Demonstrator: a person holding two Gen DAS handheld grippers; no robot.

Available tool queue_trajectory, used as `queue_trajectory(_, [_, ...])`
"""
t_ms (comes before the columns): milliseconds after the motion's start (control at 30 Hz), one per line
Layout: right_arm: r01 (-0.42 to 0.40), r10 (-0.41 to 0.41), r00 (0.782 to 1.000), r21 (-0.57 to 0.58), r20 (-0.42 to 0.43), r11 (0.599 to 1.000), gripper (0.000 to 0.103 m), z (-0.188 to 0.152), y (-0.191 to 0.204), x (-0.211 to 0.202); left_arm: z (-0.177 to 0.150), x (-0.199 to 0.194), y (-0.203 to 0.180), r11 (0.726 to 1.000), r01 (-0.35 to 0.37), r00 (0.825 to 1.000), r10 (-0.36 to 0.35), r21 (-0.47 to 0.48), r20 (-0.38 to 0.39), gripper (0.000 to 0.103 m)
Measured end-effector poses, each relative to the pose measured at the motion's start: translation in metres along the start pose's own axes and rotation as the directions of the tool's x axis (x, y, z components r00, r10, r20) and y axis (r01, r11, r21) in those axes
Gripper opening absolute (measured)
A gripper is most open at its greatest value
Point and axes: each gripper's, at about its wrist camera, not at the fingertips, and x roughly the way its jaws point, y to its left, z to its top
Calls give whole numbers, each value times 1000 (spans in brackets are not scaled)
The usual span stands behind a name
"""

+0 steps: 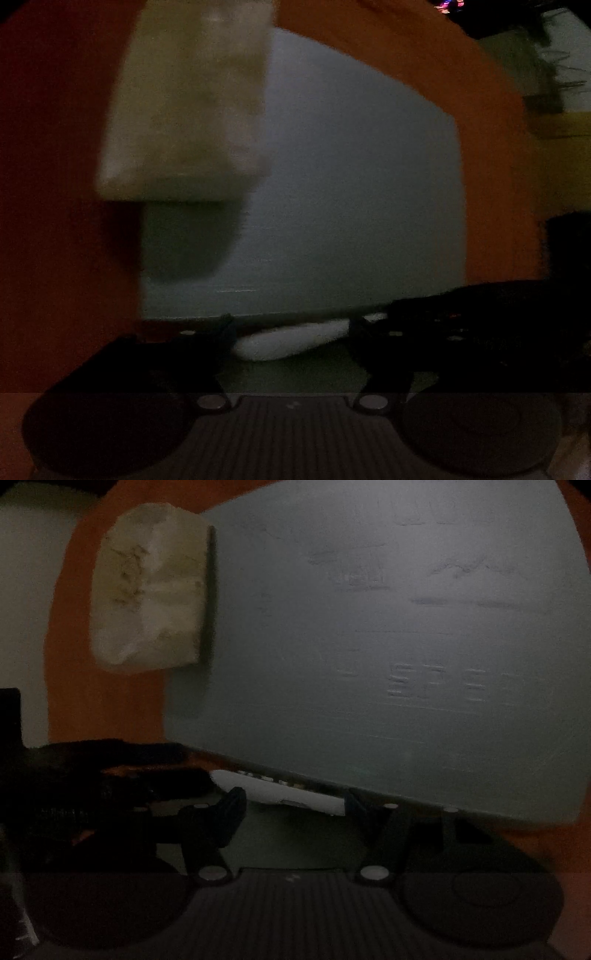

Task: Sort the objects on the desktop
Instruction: 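Reach the right tool under the white board edge toward the white remote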

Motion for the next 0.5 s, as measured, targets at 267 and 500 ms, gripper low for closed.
queue_trajectory(267, [60,-56,994,44,-92,997,68,-2,2,40,4,14,18,992,83,995,-87,-94,-47,66])
queue_trajectory(500, [66,-58,991,67,-122,996,69,11,10,66,0,23,-2,998,40,994,-44,-49,-101,67])
